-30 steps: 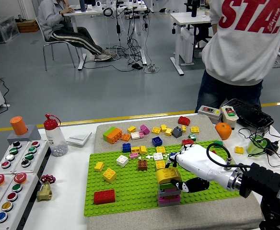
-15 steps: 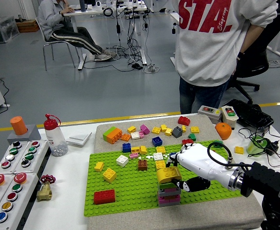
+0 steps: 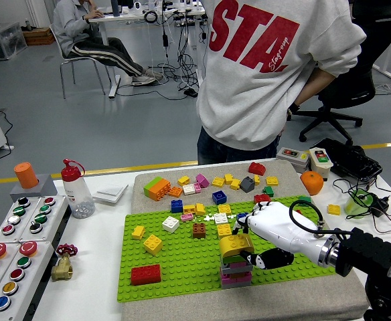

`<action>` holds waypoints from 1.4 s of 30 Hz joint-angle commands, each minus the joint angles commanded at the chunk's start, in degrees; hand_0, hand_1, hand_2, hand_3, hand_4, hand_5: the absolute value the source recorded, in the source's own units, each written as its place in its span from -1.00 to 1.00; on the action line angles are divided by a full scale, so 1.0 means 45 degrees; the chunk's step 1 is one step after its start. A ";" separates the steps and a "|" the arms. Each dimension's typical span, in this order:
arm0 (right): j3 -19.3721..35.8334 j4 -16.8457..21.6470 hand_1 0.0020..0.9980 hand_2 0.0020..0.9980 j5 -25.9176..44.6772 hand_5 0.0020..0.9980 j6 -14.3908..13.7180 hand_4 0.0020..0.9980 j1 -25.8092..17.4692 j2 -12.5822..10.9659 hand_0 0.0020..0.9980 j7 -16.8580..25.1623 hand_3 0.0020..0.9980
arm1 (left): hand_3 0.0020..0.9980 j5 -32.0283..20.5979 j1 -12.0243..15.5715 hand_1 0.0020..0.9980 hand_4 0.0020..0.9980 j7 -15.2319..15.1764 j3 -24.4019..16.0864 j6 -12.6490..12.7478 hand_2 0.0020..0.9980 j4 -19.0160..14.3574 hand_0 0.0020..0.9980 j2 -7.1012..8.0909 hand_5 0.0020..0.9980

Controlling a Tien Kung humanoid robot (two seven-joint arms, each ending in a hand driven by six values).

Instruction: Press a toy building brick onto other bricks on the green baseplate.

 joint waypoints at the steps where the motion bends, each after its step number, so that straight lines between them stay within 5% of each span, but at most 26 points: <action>1: 0.0000 -0.0012 0.16 0.11 -0.0003 -0.40 0.0004 -0.05 -0.0001 0.0006 0.52 -0.0005 0.15 | -0.14 0.0001 0.0001 0.17 -0.41 0.0001 0.0000 -0.0001 0.17 0.0000 0.23 0.0000 0.88; 42: 0.0065 0.0123 0.40 0.36 -0.0075 -0.32 0.0321 0.06 -0.0040 -0.0044 0.60 -0.0021 0.33 | -0.14 0.0014 0.0001 0.17 -0.41 0.0016 0.0014 -0.0011 0.18 -0.0005 0.24 0.0000 0.88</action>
